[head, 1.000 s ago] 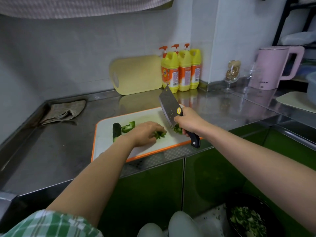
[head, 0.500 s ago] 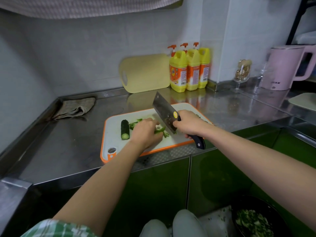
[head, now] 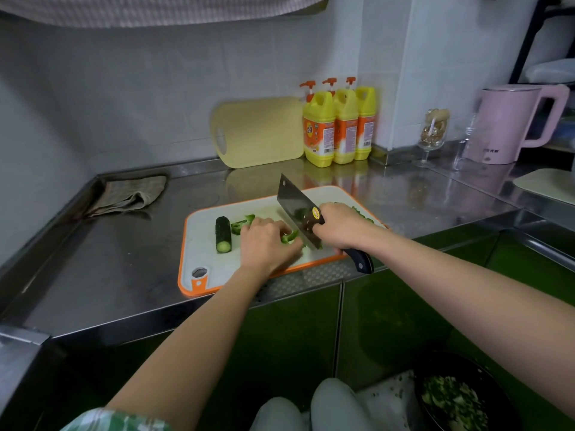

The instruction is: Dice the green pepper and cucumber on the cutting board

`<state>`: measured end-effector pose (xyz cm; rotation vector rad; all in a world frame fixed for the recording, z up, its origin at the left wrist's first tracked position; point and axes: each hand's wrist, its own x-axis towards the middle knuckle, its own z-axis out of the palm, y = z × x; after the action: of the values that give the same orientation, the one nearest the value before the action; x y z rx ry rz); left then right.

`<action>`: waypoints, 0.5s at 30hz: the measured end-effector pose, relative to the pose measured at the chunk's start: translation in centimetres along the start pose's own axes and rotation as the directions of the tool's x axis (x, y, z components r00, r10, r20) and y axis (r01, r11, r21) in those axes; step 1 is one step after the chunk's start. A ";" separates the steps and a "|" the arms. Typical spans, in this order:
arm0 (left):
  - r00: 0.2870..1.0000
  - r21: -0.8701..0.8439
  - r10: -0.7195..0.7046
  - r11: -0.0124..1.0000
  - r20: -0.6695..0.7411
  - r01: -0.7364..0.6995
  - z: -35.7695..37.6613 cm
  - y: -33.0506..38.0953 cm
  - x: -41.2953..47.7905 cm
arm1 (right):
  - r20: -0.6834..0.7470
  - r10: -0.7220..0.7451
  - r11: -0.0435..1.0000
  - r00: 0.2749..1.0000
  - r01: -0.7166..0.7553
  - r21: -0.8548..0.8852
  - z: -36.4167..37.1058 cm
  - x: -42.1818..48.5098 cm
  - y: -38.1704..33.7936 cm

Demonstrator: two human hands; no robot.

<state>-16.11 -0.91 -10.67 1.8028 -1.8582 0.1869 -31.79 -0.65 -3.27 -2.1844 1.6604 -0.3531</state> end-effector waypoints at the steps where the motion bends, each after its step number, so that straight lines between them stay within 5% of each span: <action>1: 1.000 0.015 -0.002 1.000 0.003 0.001 -0.1 0.1 0.0 | -0.004 0.005 1.000 1.000 -0.005 0.011 0.0 0.1 0.1; 15: 1.000 -0.077 0.009 0.997 -0.009 -0.009 -0.2 -0.2 0.0 | 0.053 -0.011 0.995 0.999 0.016 -0.103 -0.1 0.0 -0.6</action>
<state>-15.86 -0.81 -10.56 1.7393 -1.8425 0.1252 -31.33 -0.48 -2.95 -2.2602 1.6705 -0.2164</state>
